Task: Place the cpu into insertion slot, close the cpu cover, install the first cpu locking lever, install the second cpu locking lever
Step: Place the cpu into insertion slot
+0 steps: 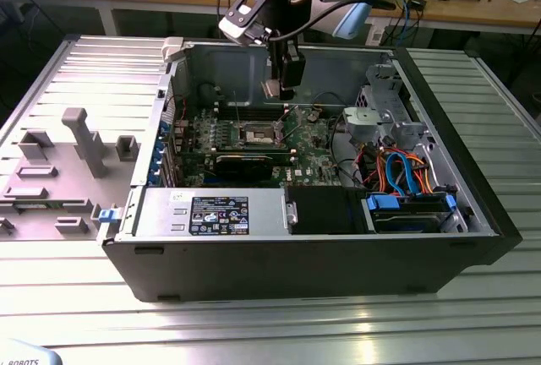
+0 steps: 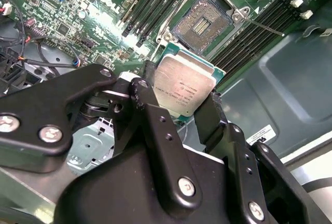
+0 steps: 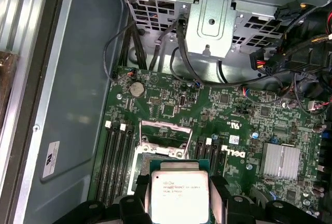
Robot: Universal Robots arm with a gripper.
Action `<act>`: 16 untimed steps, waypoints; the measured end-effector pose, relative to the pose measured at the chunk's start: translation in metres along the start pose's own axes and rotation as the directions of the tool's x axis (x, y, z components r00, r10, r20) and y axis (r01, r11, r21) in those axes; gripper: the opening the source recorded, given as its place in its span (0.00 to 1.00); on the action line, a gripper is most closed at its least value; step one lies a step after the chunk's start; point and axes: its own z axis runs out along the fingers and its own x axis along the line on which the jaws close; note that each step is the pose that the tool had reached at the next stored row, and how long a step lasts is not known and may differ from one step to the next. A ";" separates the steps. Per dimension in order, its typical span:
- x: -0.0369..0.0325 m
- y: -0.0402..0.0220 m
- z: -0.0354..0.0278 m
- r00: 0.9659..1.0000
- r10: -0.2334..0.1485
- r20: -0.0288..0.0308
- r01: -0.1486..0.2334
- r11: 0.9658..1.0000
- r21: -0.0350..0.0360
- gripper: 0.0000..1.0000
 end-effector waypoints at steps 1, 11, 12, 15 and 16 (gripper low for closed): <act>0.0000 -0.0003 0.0018 1.000 0.008 0.001 -0.008 1.000 0.000 0.55; 0.0001 -0.0023 0.0241 0.994 0.105 0.010 -0.105 0.994 0.013 0.55; 0.0001 -0.0023 0.0251 0.994 0.110 0.010 -0.110 0.994 0.014 0.55; 0.0001 -0.0024 0.0258 0.993 0.115 0.010 -0.116 0.993 0.014 0.55; 0.0001 -0.0024 0.0258 0.993 0.117 0.011 -0.118 0.993 0.014 0.55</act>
